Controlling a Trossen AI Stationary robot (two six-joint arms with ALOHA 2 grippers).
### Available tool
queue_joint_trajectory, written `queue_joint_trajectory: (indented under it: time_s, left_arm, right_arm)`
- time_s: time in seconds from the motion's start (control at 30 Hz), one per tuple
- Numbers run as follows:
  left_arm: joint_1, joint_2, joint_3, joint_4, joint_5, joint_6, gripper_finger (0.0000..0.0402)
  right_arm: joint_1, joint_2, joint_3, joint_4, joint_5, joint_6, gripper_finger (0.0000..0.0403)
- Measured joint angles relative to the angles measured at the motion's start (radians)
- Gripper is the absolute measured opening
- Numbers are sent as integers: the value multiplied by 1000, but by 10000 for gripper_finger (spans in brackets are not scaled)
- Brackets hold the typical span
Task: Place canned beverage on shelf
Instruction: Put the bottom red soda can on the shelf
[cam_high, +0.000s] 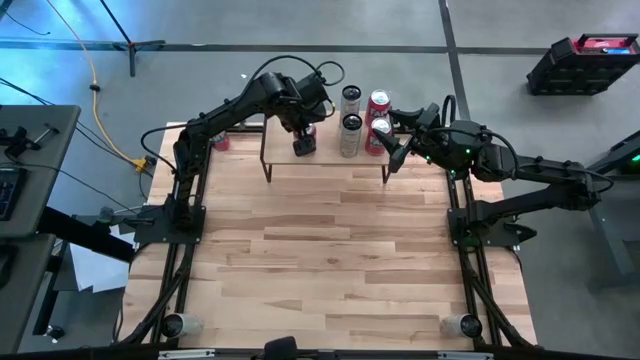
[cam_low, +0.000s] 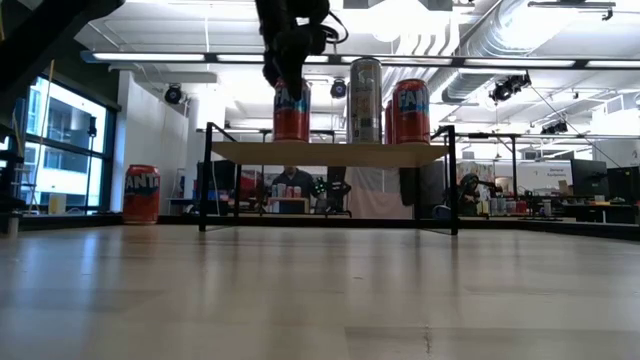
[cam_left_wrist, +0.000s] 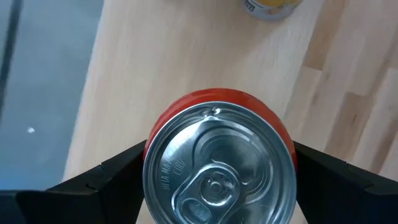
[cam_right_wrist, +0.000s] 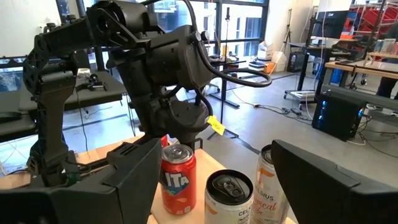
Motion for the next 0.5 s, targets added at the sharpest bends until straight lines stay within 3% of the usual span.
queue_joint_trajectory:
  time_s: [0.2, 0.5]
  left_arm:
    - [-8, 0, 0, 6, -47, 8, 331]
    - [-8, 0, 0, 7, -39, -14, 333]
  right_arm:
    - [0, 0, 0, 0, 0, 0, 287]
    - [0, 0, 0, 0, 0, 0, 287]
